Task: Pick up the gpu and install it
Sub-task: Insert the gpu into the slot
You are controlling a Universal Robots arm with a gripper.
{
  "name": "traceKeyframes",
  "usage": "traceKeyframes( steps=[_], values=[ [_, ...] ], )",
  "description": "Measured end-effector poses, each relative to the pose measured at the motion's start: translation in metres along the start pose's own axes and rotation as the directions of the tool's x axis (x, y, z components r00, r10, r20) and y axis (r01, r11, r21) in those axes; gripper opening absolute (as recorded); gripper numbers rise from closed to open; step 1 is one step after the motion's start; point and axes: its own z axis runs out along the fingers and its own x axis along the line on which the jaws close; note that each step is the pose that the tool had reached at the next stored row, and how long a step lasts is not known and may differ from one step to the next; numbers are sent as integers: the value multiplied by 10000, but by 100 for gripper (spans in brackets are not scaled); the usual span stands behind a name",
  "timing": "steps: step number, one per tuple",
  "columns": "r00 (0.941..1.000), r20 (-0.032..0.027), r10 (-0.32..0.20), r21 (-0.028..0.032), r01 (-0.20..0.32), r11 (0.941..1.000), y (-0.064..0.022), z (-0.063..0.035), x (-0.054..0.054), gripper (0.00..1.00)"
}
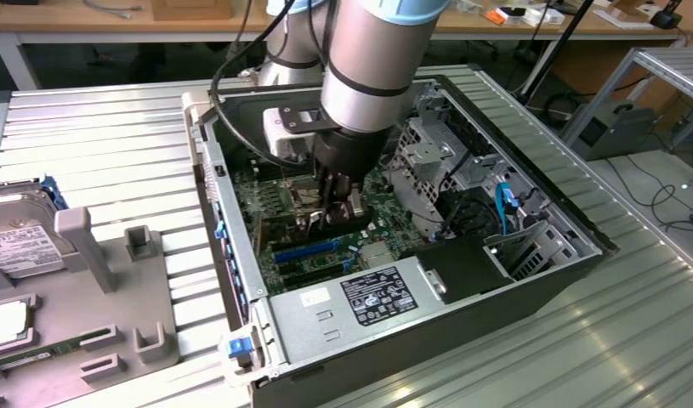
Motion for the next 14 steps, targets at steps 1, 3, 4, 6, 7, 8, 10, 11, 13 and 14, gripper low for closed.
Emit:
traceKeyframes(
  steps=[1,3,4,6,7,8,10,11,13,14],
  values=[
    [10000,-1,0,0,0,10000,26,17,2,27],
    [10000,0,0,0,0,10000,45,56,7,27],
    [10000,-2,0,-1,0,10000,61,70,9,27],
    [10000,-1,-1,-1,1,10000,104,91,12,27],
    [10000,0,-1,0,1,10000,117,97,13,27],
    [10000,2,0,1,0,10000,136,105,15,27],
    [10000,0,0,1,0,10000,169,119,21,27],
    [10000,-1,-2,-1,2,10000,174,121,36,27],
    [10000,-3,0,0,0,10000,175,120,57,27],
    [10000,-4,0,0,0,10000,174,120,61,27]
  ],
)
